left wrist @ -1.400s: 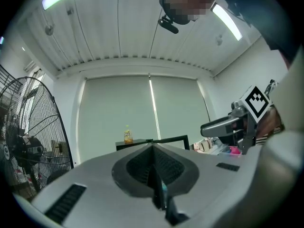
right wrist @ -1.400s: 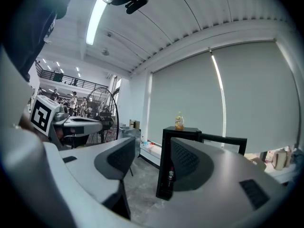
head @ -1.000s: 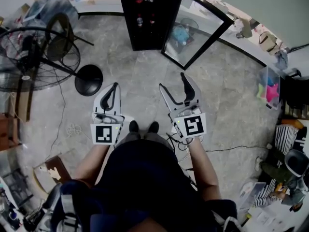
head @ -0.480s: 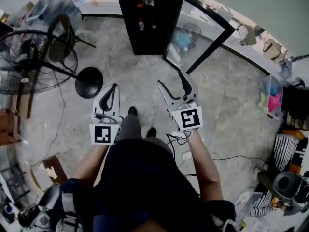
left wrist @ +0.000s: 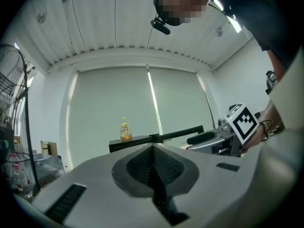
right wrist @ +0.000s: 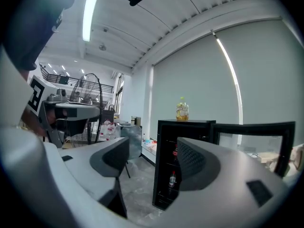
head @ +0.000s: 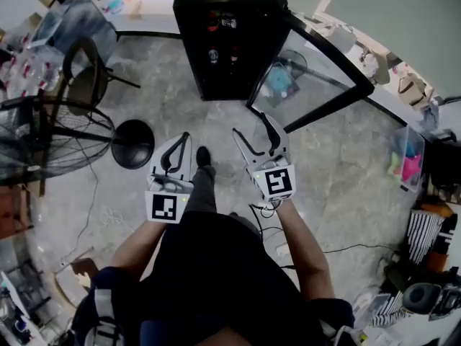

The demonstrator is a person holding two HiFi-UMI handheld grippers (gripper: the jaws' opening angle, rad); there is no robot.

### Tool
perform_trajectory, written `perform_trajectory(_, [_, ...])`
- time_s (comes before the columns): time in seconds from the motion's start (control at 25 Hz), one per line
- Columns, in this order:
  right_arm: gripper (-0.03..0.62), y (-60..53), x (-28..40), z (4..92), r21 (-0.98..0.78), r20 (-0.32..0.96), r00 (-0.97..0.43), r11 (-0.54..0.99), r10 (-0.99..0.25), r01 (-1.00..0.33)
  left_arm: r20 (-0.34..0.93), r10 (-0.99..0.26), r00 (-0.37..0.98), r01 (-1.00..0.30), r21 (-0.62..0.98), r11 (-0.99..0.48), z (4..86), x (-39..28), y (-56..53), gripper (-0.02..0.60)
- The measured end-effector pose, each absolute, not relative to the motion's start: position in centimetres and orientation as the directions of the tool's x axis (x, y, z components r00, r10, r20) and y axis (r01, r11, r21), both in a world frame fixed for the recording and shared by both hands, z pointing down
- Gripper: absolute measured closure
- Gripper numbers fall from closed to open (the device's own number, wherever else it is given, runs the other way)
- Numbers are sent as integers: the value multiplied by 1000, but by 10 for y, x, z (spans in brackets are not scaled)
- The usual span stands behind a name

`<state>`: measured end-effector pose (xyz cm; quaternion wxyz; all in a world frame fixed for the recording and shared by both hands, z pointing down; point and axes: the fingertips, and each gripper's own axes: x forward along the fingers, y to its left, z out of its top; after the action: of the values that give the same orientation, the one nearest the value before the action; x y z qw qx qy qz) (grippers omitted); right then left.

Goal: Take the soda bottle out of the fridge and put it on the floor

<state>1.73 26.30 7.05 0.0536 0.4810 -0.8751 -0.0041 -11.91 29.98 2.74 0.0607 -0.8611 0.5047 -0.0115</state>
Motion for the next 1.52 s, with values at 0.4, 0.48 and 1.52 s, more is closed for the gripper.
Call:
perform_trajectory(0.4, [266,98,-22,120,39,174,-465,478,-868,-877,15,-833,554,-831,-59,-554,61,-144,128,558])
perform_trajectory(0.48, [266,77,-26,132,48,191,-461,477,-867,-877,24,-835,550,-834,-35,-550,71,-144,109,558])
perform_trajectory(1.52, [279,-70,-4,364,22,323,-477,510,-818,-860,138,-889,437,-892,-61,-448,247,-122,0,558])
